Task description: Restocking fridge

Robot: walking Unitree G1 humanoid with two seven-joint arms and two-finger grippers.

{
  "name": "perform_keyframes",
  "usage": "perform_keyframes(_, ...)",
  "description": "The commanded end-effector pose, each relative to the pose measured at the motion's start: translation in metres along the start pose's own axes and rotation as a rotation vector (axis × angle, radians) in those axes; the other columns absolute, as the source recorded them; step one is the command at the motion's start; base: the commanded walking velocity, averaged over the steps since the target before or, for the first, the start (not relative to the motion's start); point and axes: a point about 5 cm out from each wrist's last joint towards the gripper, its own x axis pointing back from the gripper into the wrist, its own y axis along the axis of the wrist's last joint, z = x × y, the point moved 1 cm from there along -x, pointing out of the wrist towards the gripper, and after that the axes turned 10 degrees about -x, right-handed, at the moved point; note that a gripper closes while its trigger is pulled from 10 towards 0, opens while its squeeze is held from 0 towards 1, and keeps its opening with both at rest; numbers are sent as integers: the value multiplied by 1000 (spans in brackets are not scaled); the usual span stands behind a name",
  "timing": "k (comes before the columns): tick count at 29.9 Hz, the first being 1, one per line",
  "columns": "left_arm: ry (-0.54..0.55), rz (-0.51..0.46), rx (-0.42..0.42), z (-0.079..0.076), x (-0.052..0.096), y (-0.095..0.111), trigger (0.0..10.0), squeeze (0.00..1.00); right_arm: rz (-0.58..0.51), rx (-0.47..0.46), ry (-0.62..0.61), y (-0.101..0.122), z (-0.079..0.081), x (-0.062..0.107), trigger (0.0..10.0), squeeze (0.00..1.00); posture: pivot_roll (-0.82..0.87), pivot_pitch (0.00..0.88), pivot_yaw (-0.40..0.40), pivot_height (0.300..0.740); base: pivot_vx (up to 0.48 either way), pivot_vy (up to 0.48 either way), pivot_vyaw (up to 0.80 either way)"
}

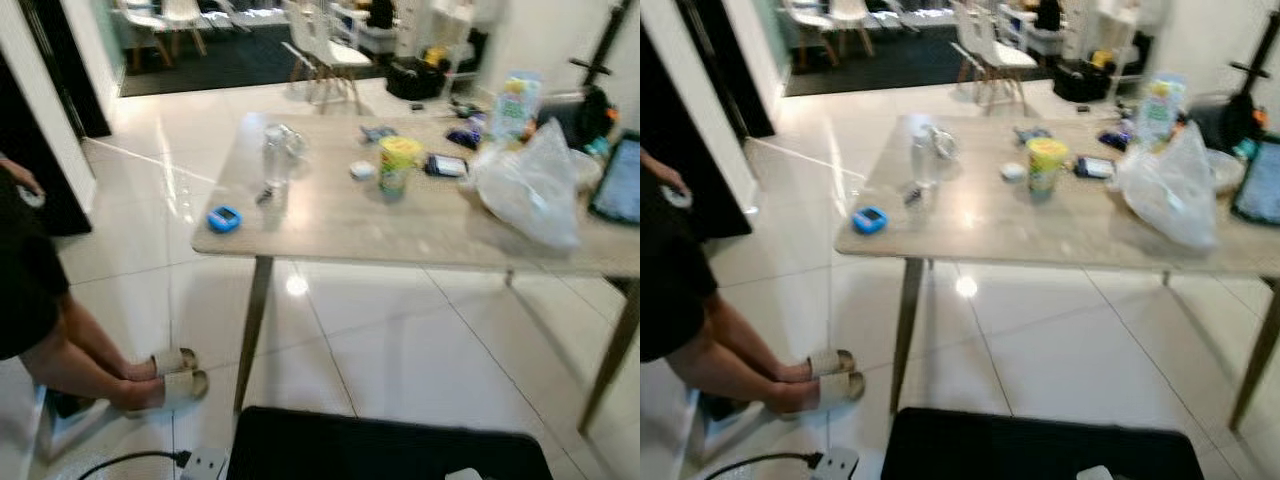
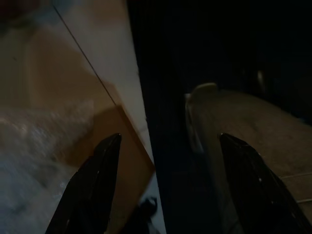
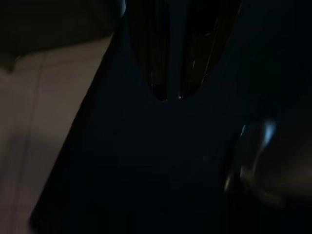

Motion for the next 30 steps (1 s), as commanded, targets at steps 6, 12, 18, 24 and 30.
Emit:
perform_keyframes(6, -41, 58, 3, -11, 1, -15, 10000, 0, 31, 10, 13, -10, 6, 0, 10000, 0, 66, 0, -23, 740, 290, 0, 0)
perform_keyframes(12, -39, 56, 1, -10, 1, -14, 10000, 0, 30, 14, 12, -9, 5, 0, 10000, 0, 67, 0, -24, 740, 289, 0, 0)
perform_keyframes(18, -40, 54, -2, -10, 1, -13, 10000, 0, 28, 14, 14, -9, 6, 0, 10000, 0, 66, 0, -22, 740, 286, 0, 0)
perform_keyframes(24, -19, 49, 10, -8, 1, -12, 10000, 0, 30, 13, 15, -9, 7, 0, 10000, 0, 67, 0, -24, 740, 188, 0, 0)
perform_keyframes(30, -19, 50, 15, -9, 1, -13, 10000, 0, 35, -1, 15, -10, 7, 0, 10000, 0, 67, 0, -23, 740, 0, 0, 0)
